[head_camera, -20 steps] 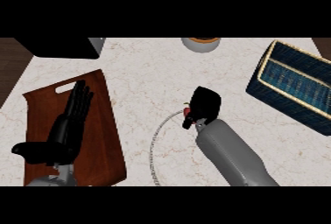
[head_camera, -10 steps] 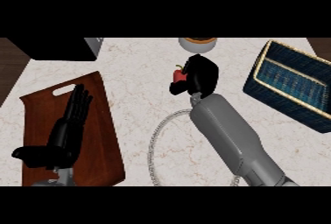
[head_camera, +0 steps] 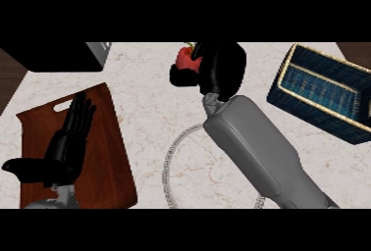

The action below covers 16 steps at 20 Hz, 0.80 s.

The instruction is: Pick the bell pepper from the placemat and place it in the basket

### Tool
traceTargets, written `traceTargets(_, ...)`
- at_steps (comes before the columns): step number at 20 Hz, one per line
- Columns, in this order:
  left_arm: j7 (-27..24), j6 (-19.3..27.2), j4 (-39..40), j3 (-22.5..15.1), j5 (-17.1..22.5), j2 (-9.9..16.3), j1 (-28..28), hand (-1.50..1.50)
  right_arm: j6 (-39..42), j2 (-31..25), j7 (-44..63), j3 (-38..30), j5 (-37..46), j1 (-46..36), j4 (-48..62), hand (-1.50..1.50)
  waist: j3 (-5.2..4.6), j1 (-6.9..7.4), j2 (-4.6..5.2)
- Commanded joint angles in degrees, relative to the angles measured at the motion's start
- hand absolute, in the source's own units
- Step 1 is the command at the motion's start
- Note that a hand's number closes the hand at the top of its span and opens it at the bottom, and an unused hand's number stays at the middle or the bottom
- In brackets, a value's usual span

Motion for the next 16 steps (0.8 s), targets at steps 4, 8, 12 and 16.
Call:
traceTargets(4, -0.35, 0.56, 0.59, -1.01, -1.25, -1.45, 0.85, 0.00, 10.16, -2.43, 11.97, -4.20, 4.93, 1.12, -10.88, 1.50, 0.00, -0.48, 0.00)
traceTargets(8, 1.95, 0.58, -3.64, -1.25, -0.86, -1.14, 0.98, 0.00, 16.27, -5.27, 12.71, -5.69, 7.18, 3.95, -13.80, 1.50, 0.02, -0.53, -0.13)
traceTargets(12, -2.43, -0.82, 0.63, 1.53, 0.53, -0.75, 1.93, 0.00, 21.27, -9.61, 10.29, -8.40, 7.23, 5.80, -15.36, 1.50, -0.03, -0.38, 0.14)
traceTargets(16, 0.05, -0.68, -0.96, -1.04, -0.82, -1.77, 2.09, 0.00, 21.75, -11.80, 7.71, -11.19, 6.75, 11.33, -20.48, 1.50, 0.02, -0.10, 0.20)
